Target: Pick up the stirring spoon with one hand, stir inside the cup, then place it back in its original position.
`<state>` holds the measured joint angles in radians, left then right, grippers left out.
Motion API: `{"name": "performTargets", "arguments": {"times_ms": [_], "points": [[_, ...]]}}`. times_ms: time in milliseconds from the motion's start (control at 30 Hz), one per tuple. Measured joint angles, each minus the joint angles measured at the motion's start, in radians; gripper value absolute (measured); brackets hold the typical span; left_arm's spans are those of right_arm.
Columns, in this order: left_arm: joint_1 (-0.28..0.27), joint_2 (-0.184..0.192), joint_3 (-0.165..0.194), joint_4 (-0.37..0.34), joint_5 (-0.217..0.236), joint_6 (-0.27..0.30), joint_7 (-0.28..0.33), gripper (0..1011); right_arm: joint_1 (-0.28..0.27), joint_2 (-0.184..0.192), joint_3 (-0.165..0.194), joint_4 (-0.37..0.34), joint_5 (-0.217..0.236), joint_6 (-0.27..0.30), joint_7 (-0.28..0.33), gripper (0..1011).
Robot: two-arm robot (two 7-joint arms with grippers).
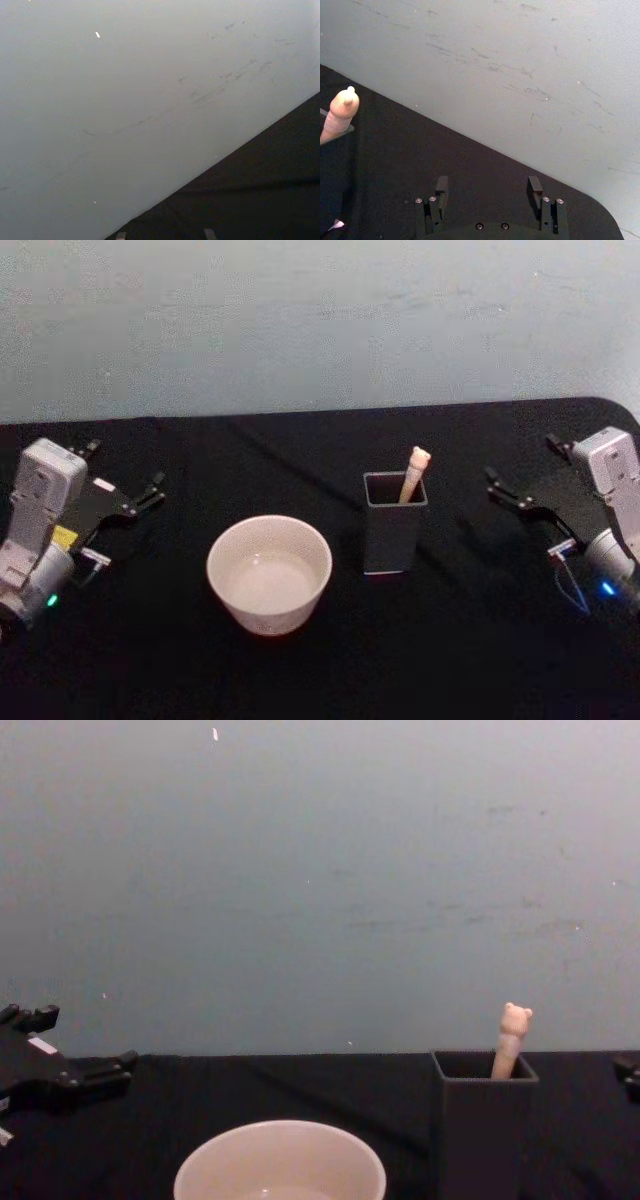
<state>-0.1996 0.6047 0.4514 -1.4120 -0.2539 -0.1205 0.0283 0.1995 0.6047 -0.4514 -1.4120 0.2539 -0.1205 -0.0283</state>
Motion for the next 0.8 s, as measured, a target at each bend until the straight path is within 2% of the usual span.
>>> {"name": "performTargets", "arguments": {"times_ms": [633,800], "points": [[0.0,0.0,0.0,0.0,0.0,0.0,0.0,1001,0.0,0.0,0.0,0.0,0.0,0.0,0.0,1000],[0.0,0.0,0.0,0.0,0.0,0.0,0.0,1001,0.004,0.0,0.023,-0.013,0.026,0.013,0.04,1000]]}}
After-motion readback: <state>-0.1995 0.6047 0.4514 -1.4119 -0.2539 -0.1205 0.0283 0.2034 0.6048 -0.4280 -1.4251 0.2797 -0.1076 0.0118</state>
